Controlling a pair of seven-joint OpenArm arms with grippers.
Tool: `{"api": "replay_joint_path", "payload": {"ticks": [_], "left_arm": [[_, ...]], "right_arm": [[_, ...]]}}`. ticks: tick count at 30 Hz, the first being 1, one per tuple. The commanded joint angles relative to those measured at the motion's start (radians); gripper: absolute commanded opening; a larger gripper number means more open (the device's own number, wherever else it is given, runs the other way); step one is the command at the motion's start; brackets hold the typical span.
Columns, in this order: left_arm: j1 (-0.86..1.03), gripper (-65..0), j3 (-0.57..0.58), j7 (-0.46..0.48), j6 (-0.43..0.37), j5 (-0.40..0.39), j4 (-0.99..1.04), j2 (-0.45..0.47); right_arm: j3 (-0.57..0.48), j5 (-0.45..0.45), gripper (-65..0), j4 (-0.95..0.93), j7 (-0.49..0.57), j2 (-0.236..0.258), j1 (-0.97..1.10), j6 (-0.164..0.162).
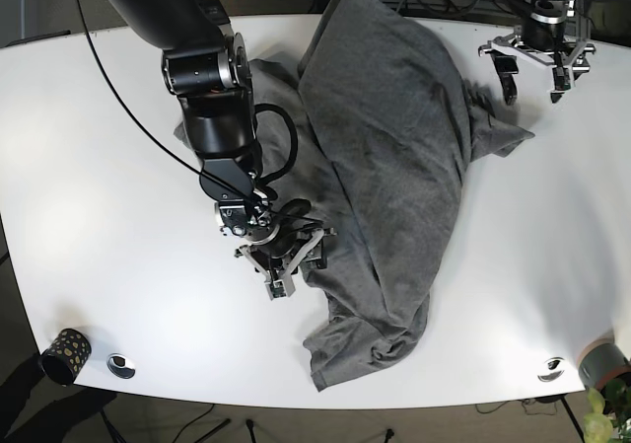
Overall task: Fold the T-shirt properly
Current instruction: 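Lower both grippers onto the grey T-shirt and pinch its fabric, then lift the shirt with both grippers and lay it flat, spreading it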
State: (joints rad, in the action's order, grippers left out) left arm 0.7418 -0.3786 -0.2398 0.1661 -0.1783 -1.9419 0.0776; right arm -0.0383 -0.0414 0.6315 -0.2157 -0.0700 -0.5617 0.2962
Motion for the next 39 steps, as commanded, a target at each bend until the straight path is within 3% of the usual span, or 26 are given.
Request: {"api": "replay_joint_path", "payload": {"ticks": [1,4,10,12,31,39], "left_arm": [[0.008,-21.7,-0.004,0.027,0.020,-0.010,-0.018,0.006],[0.008,-21.7,-0.006,0.020,0.057,-0.056,-0.015,-0.012],[0.000,-21.7,-0.003,-0.077,0.111,-0.086,-0.014,-0.019],[0.000,-21.7,0.008,-0.083,0.111,-0.086,-0.014,-0.019],[-0.095,-22.1,0.134,-0.122,0.111,-0.085,0.146,-0.011],[-0.123,-22.6,0.203,-0.123,0.111,-0.080,0.198,-0.011]], "right_arm": [[0.001,-0.007,-33.8,0.014,0.022,-0.009,-0.030,0.011],[0.001,-0.007,-36.5,0.015,0.022,-0.009,-0.016,0.011],[0.001,-0.007,-60.6,0.014,0.022,-0.009,-0.010,0.011],[0.001,-0.007,-64.2,0.014,0.022,-0.009,-0.002,0.011],[0.001,-0.007,-65.0,0.024,0.017,-0.006,0.002,0.011],[0.001,-0.007,-65.0,0.110,0.014,-0.006,0.041,0.011]]}}
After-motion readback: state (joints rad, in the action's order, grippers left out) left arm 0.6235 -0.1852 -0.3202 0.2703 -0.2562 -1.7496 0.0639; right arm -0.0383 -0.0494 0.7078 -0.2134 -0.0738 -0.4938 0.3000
